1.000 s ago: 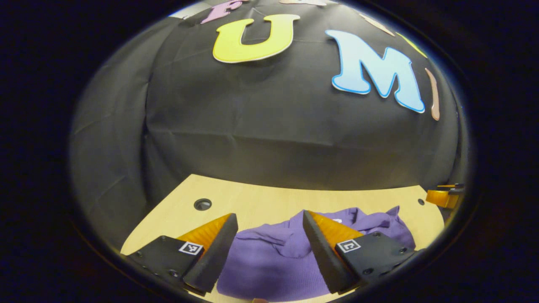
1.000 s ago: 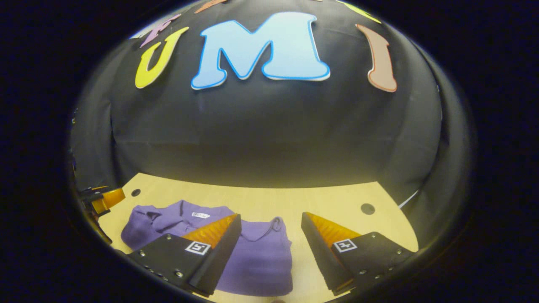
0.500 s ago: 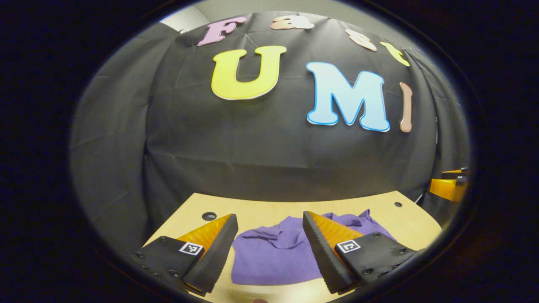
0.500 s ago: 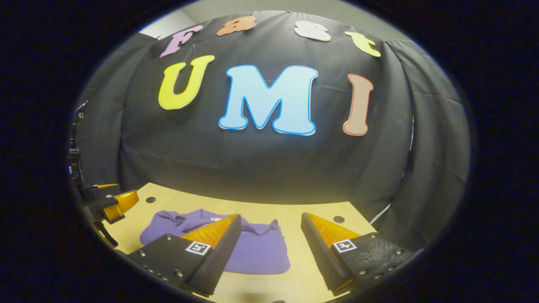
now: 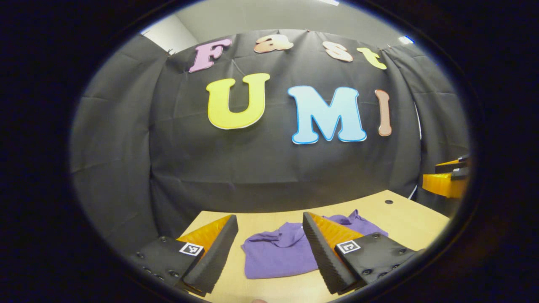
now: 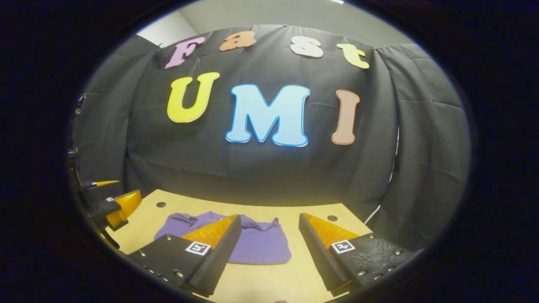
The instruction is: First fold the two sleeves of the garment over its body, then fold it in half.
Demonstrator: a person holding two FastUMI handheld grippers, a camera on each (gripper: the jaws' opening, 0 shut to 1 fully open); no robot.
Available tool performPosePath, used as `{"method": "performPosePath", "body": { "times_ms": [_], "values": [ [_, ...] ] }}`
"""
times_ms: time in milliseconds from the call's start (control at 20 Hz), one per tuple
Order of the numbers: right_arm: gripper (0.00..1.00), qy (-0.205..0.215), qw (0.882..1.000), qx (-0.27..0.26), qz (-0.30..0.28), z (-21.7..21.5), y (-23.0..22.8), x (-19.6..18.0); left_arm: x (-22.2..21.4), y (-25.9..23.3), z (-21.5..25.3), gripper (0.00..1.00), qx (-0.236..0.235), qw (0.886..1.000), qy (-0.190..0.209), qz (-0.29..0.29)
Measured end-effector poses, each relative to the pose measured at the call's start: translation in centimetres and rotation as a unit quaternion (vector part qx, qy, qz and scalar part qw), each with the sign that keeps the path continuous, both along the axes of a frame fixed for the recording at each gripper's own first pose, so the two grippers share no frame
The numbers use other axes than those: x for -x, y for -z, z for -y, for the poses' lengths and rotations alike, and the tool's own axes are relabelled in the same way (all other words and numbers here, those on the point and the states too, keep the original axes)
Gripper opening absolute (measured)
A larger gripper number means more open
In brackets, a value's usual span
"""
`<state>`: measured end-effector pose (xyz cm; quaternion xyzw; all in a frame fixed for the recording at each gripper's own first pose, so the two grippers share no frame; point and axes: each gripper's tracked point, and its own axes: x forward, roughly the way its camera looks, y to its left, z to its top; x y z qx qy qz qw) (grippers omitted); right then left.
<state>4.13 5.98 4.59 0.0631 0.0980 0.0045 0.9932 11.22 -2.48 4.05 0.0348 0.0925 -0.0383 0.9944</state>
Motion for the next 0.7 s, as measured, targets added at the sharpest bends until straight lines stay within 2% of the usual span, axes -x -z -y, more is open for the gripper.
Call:
{"method": "performPosePath", "body": {
  "times_ms": [300,700],
  "values": [
    [0.88,-0.013,0.999,0.017,0.033,2.4,-1.2,3.1,4.0,-2.8,4.2,0.99,0.03,0.999,-0.002,0.034],
    [0.87,-0.031,0.997,0.044,0.061,3.0,-0.8,5.3,7.5,-5.9,4.5,0.99,0.052,0.995,-0.037,0.073]
  ]
}}
